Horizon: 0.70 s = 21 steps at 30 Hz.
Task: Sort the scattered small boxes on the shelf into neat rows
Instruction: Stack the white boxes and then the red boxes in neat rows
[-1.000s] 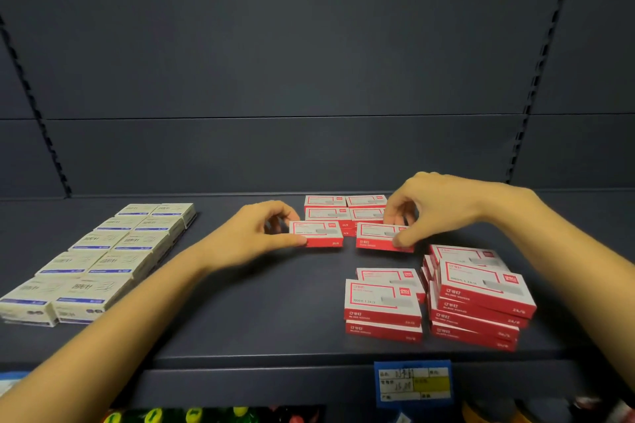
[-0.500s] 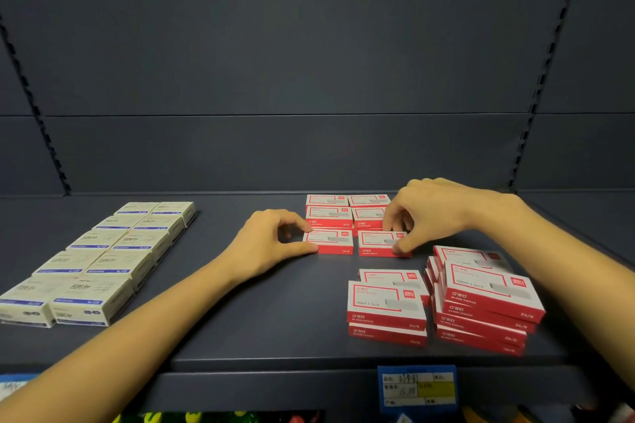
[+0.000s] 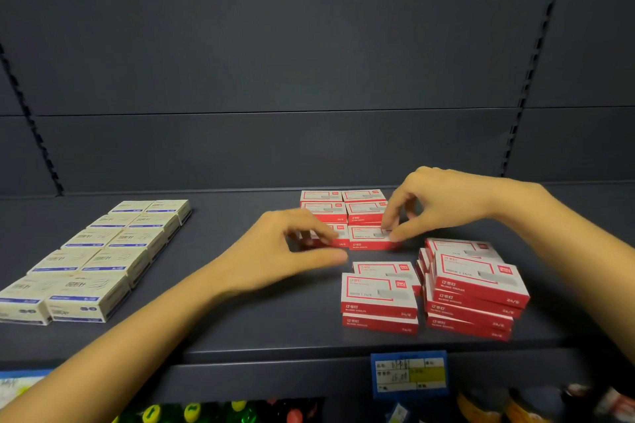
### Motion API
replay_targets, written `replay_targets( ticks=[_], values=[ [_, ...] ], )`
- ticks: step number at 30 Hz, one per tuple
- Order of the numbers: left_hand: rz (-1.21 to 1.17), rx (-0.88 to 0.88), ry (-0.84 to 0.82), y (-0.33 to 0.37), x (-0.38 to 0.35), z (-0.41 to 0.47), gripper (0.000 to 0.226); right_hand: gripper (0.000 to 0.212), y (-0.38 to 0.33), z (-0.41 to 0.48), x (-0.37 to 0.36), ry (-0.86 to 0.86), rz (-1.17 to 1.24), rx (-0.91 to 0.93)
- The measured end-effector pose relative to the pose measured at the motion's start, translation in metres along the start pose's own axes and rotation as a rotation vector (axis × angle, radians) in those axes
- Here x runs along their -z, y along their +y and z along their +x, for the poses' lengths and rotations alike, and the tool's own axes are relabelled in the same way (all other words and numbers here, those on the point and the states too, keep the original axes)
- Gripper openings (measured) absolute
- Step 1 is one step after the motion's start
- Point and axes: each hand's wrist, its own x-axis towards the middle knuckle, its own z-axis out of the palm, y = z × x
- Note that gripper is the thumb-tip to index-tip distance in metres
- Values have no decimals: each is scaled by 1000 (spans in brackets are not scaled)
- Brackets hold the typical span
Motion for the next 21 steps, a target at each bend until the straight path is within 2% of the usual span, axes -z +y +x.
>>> replay_targets(
  ticks=[4,11,14,21],
  values=[
    [59,-9,-200,17,-9,-9,46,25,-8,-14,6,-171,84,54],
    [22,-50,-239,18,-9,-10,37,32,-20,-16,3,-303,57,29],
    [3,-49,-176,13,3,-12,37,33,-23,-14,5,-340,53,1],
    [29,34,105,-8,30,-6,32,35,-32,-1,1,-393,-12,-52]
  ],
)
